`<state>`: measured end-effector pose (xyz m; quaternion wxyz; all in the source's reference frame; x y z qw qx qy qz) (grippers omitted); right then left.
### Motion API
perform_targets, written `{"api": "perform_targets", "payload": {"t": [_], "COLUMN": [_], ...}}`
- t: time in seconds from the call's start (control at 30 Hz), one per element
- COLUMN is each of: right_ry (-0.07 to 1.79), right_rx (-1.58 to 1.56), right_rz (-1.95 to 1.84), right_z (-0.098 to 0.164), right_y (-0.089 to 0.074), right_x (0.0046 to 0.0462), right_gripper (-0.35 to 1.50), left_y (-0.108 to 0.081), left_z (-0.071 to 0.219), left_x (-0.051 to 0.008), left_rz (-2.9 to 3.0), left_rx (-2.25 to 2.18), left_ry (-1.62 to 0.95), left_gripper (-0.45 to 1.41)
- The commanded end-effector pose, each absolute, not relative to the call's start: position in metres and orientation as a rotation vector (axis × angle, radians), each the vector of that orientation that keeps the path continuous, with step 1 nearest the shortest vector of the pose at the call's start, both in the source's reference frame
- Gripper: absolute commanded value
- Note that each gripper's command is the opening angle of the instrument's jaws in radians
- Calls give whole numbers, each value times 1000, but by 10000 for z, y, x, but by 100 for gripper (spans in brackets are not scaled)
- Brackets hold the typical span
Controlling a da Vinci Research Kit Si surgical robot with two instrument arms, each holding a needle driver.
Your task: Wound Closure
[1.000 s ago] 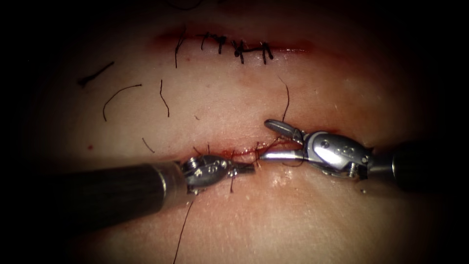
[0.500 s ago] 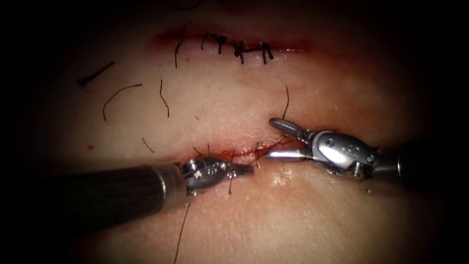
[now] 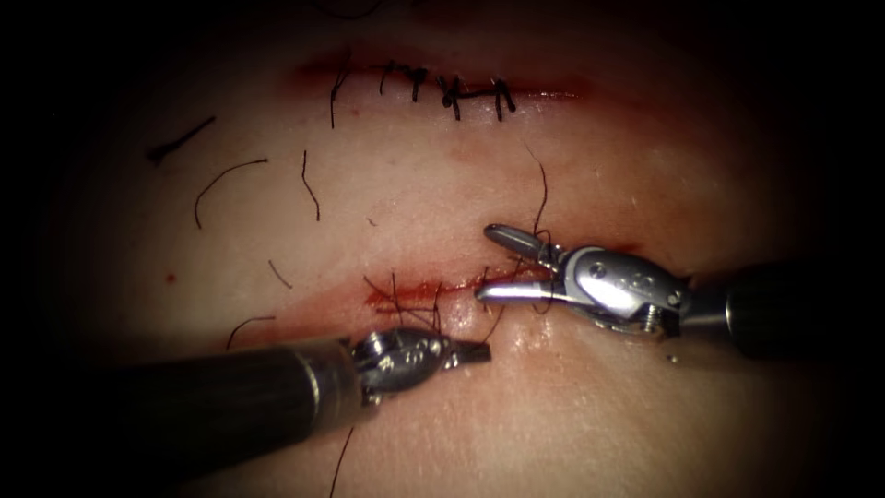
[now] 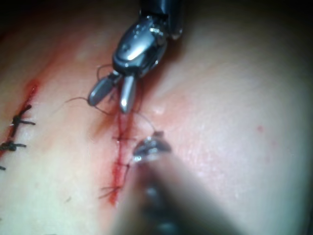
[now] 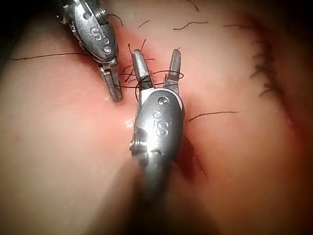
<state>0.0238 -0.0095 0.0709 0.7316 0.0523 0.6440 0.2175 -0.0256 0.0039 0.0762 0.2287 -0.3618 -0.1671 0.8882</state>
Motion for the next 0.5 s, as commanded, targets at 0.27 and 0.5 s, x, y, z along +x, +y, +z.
{"api": "perform_targets", "payload": {"t": [0.27,0.5], "right_ry": [1239,1106], "right_rx": [76,71], "right_rz": [444,421], "right_z": [733,759], "right_y": [-100,-107], "right_x": [237,237], "right_gripper": [57,59], "left_y": [51,53], "left_z": [733,725], "left_x": [-264,-266], "left_rz": [2484,2516], "left_rx": [-994,-1007], "left_ry": [-423,-407], "left_gripper": [-45,-45]}}
